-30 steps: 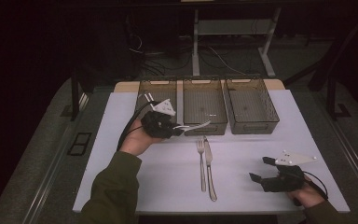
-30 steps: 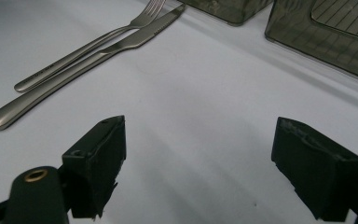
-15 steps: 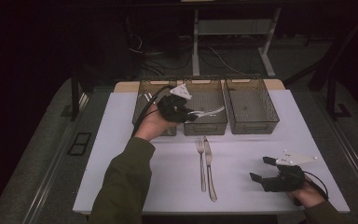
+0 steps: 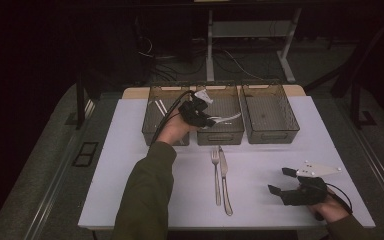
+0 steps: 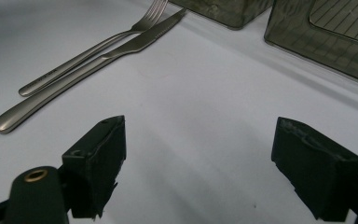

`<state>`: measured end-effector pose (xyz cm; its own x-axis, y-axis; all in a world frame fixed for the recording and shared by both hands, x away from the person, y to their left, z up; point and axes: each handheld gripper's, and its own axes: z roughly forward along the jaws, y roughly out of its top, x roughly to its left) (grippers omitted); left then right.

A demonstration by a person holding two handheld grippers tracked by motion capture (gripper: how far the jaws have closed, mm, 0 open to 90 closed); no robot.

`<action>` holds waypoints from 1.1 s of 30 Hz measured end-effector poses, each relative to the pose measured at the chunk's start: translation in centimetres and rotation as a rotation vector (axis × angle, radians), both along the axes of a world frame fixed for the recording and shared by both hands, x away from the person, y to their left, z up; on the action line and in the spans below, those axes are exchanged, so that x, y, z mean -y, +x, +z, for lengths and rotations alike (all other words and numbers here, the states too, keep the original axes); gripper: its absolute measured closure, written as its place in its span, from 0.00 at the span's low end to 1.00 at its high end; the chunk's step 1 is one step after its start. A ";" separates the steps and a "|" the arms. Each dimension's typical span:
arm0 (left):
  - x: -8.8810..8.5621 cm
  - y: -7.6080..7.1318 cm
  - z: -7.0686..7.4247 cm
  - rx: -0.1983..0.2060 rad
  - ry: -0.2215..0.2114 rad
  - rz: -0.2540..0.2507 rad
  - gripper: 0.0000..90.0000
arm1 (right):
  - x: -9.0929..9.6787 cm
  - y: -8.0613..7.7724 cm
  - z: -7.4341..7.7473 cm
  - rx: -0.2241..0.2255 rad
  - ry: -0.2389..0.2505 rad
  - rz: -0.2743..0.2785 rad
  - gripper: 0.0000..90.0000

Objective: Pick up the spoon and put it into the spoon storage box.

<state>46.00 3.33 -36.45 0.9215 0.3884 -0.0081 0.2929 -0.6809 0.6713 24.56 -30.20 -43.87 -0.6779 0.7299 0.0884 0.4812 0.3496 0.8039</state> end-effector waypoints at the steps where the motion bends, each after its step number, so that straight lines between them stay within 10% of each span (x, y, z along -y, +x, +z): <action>1: 0.1 0.0 -0.1 -0.006 0.015 -0.001 0.85 | 0.0 0.0 0.0 0.000 0.001 0.001 0.20; 10: 0.2 0.2 -0.5 -0.015 0.007 0.014 0.75 | 0.0 0.0 0.0 0.002 -0.002 0.003 0.20; 17: -0.1 -0.2 0.1 -0.024 -0.093 0.037 0.64 | 0.0 0.0 0.0 0.002 -0.004 0.002 0.20; 33: -1.5 -4.4 1.0 -0.022 -0.198 0.082 0.38 | -0.1 0.2 0.0 -0.002 -0.001 0.000 0.20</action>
<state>41.63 4.83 -35.42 0.8855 0.4510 -0.1114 0.3579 -0.5094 0.7825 24.74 -30.13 -43.89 -0.6779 0.7298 0.0887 0.4827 0.3509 0.8024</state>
